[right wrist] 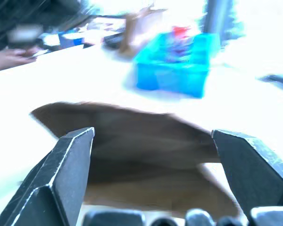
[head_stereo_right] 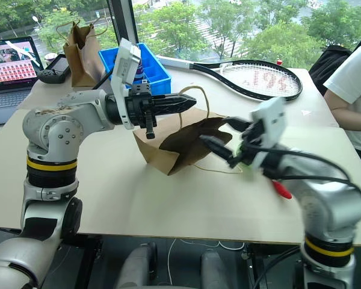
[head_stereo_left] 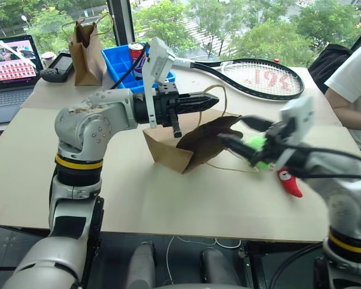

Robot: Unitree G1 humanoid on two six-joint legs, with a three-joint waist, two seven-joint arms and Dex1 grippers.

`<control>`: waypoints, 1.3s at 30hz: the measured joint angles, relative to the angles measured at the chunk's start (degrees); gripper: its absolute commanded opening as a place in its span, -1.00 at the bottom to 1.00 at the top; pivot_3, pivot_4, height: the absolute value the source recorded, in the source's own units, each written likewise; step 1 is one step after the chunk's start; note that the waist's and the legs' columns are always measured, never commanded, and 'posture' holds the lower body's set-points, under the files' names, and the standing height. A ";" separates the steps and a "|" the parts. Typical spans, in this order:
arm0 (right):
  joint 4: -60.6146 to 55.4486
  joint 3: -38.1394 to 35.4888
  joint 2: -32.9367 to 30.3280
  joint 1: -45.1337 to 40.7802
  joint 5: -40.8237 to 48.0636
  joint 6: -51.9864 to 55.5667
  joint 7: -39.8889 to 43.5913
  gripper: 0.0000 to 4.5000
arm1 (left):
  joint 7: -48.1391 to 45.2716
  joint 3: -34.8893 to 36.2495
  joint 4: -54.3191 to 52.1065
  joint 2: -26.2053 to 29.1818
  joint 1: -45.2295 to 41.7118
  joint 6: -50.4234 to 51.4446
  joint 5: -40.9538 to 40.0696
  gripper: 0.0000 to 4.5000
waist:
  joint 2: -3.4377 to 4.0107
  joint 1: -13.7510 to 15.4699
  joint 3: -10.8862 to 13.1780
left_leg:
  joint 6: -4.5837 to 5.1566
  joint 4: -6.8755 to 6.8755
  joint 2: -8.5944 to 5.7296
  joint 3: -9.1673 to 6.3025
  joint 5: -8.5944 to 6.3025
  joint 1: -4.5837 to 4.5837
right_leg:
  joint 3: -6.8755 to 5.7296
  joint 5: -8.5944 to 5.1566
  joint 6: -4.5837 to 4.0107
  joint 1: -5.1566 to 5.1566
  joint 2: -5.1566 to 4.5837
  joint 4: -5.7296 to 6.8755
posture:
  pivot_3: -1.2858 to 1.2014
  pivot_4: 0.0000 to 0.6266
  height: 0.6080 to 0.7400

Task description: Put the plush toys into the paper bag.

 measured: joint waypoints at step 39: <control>-4.92 2.61 -31.43 10.05 -8.44 0.35 13.72 -0.98 | 1.24 -0.39 -0.64 -1.46 -0.37 2.36 -2.39 -1.00 | 0.27 -0.76 0.12 | 0.00 -0.09 -0.12 -0.06 0.00 0.24 | 0.28 -0.10 0.14 0.11 0.06 -0.07 | 0.03 -0.52 0.94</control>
